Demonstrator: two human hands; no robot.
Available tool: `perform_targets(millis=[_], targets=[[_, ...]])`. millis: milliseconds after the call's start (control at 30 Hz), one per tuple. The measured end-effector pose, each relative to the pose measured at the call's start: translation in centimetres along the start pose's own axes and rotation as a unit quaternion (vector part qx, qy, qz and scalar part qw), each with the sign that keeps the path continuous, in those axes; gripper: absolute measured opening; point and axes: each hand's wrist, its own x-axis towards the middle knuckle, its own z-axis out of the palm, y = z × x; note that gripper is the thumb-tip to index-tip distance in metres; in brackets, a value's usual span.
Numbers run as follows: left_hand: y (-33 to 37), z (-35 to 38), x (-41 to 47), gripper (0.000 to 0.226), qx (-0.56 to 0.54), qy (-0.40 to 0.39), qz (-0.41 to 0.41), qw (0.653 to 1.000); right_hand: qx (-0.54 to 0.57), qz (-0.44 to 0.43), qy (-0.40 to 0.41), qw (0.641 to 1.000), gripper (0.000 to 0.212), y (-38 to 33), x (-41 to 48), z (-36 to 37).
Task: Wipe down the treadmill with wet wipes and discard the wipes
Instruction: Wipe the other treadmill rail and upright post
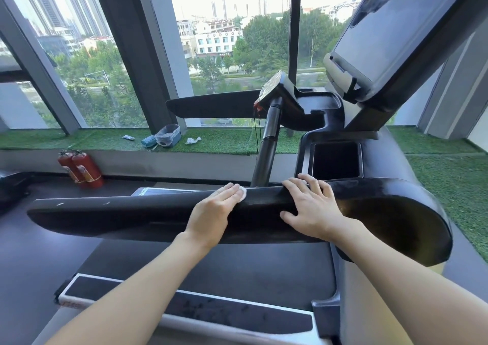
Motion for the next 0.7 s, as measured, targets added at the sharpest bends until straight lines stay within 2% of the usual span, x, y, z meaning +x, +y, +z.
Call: perform_targets(millis=[100,200,267,333,433,533,633,700], targets=[[1.2,-0.2,1.1,0.070,-0.028,0.019,-0.037,0.999,-0.001,0.006,-0.014,1.000,0.077,-0.2,0.0,-0.2],[4.8,0.8,2.3,0.061,-0.056,0.027,0.015,0.998,-0.005,0.007,-0.035,0.999,0.080,-0.4,0.2,-0.8],[6.0,1.5,2.5,0.065,-0.063,0.003,0.037,0.997,-0.004,-0.007,-0.025,1.000,0.079,-0.8,0.4,-1.1],[5.8,1.7,2.3,0.073,-0.037,-0.013,0.061,0.997,0.002,-0.024,-0.016,1.000,0.079,-1.1,0.8,-1.1],[3.6,1.8,2.1,0.060,-0.001,-0.011,0.085,0.996,-0.006,-0.026,-0.047,0.999,0.084,-1.2,0.9,-0.5],[1.3,1.0,1.3,0.060,0.021,-0.005,0.051,0.998,-0.002,-0.029,-0.047,0.998,0.082,-1.0,0.8,-0.3],[-0.3,-0.3,0.9,0.074,-0.009,-0.018,-0.038,0.999,0.006,-0.018,-0.057,0.998,0.078,-1.1,0.9,-0.7],[0.2,-0.6,1.5,0.077,-0.028,-0.004,-0.063,0.998,0.016,-0.016,-0.043,0.999,0.075,-2.0,1.2,-0.7]])
